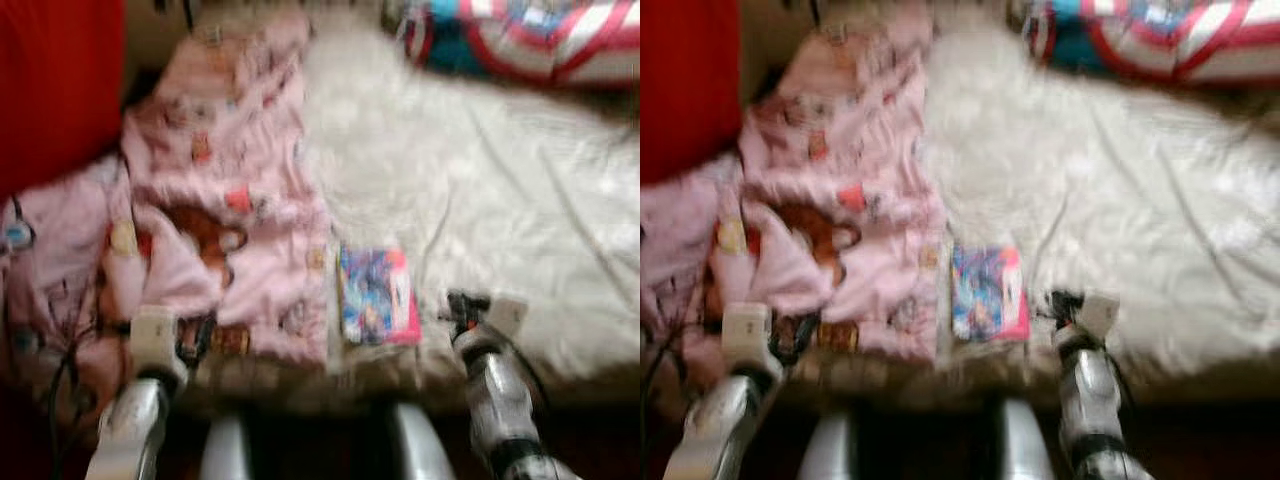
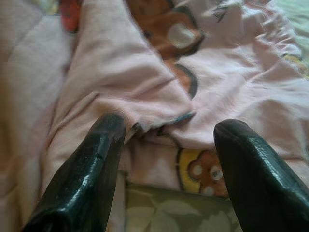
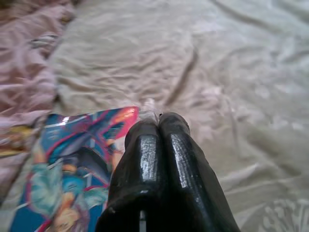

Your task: Clean up the room

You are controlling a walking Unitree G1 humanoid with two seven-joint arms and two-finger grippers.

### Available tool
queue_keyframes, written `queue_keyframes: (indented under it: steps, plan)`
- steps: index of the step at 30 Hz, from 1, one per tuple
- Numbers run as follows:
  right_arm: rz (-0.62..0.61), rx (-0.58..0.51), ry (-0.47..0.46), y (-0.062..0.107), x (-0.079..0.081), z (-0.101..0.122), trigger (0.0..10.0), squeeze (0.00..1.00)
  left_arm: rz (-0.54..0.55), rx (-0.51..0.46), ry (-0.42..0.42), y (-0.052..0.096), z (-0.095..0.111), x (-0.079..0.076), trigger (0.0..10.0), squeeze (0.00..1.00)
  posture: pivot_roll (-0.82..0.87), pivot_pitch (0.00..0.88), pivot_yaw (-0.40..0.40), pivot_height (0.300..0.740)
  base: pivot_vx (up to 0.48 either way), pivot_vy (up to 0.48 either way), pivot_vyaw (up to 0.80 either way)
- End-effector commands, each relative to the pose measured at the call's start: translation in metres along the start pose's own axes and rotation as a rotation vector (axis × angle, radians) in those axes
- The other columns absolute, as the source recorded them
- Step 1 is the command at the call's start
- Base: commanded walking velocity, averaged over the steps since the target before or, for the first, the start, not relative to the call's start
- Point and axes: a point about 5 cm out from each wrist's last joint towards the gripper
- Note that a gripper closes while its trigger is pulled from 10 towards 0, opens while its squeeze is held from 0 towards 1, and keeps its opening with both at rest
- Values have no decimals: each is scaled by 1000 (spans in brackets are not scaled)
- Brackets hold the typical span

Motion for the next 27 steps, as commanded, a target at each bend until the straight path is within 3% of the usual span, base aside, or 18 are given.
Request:
queue_keyframes:
  steps: [1,2,3,7,10,15,23,27]
  plan:
    - [-19,63,17,7,-6,-13,4706,0,48,76,39,4,-21,11,10000,0,67,0,-63,595,0,0,0]
    - [-22,70,17,8,-6,-14,4706,0,51,83,42,4,-23,11,10000,0,67,0,-63,595,0,0,0]
    - [-21,85,25,10,-7,-17,10000,0,62,105,54,5,-28,15,10000,0,47,0,-50,595,0,0,0]
    - [-46,167,66,27,-11,-39,10000,0,66,204,46,6,-51,21,10000,0,17,0,-29,595,0,0,0]
    - [-121,312,57,52,-21,-69,10000,0,67,289,38,8,-69,22,10000,0,-5,0,0,595,0,0,0]
    - [-214,466,44,79,-29,-97,10000,0,67,346,25,7,-78,23,10000,0,-42,0,27,595,0,0,0]
    - [-278,488,32,88,-41,-100,10000,0,59,373,19,-2,-80,15,10000,0,-76,0,25,599,0,0,0]
    - [-307,499,36,88,-50,-98,10000,0,46,404,18,-4,-84,9,10000,0,-79,0,20,629,0,0,0]
Point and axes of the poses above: a point about 5 cm out from each wrist's last joint towards the gripper, its own y axis pointing back from the gripper into the wrist, its own z axis along the axis of the wrist's last joint, x = y × z, and after that the axes turned 9 degrees about y, right-handed
